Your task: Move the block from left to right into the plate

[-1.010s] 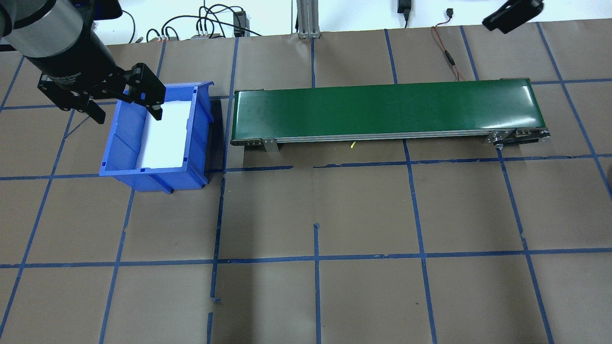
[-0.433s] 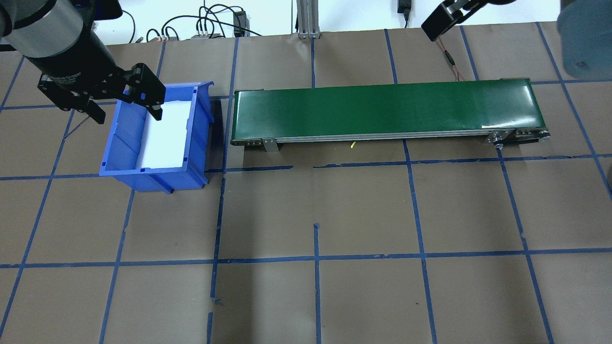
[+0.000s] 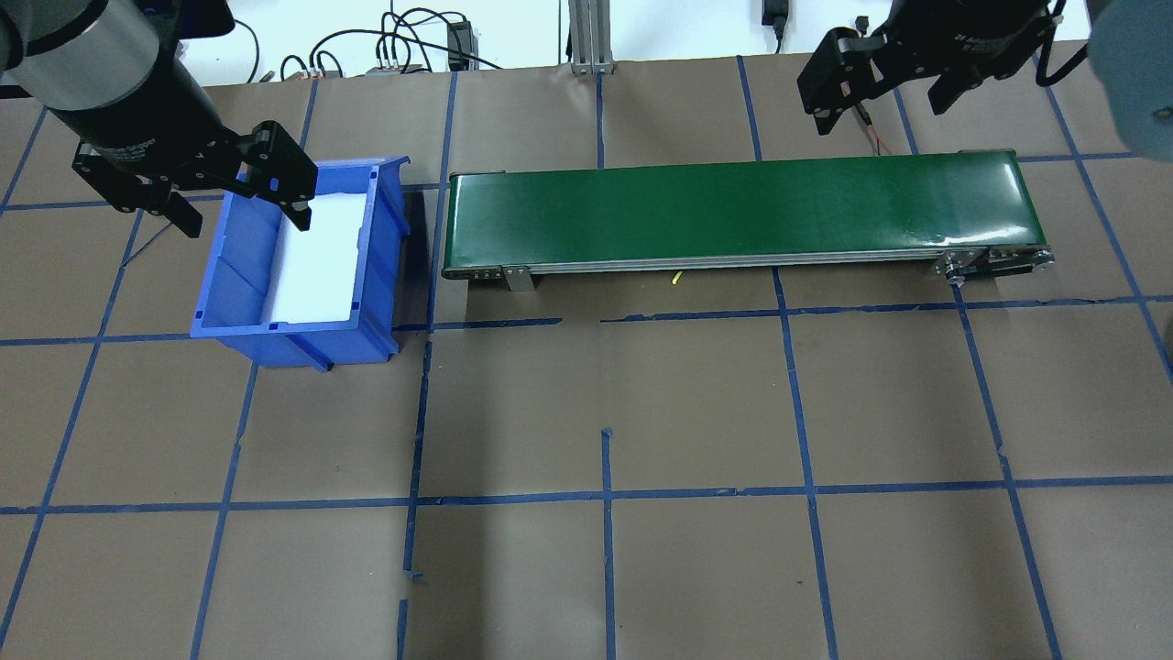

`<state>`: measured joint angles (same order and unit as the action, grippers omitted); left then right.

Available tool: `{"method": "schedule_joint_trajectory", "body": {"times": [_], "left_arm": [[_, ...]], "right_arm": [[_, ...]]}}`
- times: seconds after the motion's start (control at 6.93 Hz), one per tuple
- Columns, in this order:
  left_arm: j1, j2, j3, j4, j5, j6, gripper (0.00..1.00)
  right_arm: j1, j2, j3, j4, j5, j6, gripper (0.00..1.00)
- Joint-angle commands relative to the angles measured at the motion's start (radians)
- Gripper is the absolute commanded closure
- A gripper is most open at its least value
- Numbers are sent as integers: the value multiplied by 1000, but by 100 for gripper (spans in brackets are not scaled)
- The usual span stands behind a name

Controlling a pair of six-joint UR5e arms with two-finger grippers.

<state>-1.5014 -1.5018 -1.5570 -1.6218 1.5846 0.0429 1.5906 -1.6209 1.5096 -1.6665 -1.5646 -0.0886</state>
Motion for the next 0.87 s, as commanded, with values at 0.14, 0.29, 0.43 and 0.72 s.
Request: {"method": "schedule_joint_trajectory", "body": {"times": [0.14, 0.29, 0.43, 0.72], "left_arm": [[3, 0, 2, 0, 0, 0, 0], [3, 0, 2, 0, 0, 0, 0], [3, 0, 2, 0, -2, 0, 0], [3, 0, 2, -1, 0, 0, 0]], "right_arm": [[2, -20, 6, 108, 62, 151, 0], [0, -19, 8, 106, 58, 153, 0], [0, -19, 12, 109, 60, 141, 0], [2, -24, 9, 131, 8, 151, 0]]}}
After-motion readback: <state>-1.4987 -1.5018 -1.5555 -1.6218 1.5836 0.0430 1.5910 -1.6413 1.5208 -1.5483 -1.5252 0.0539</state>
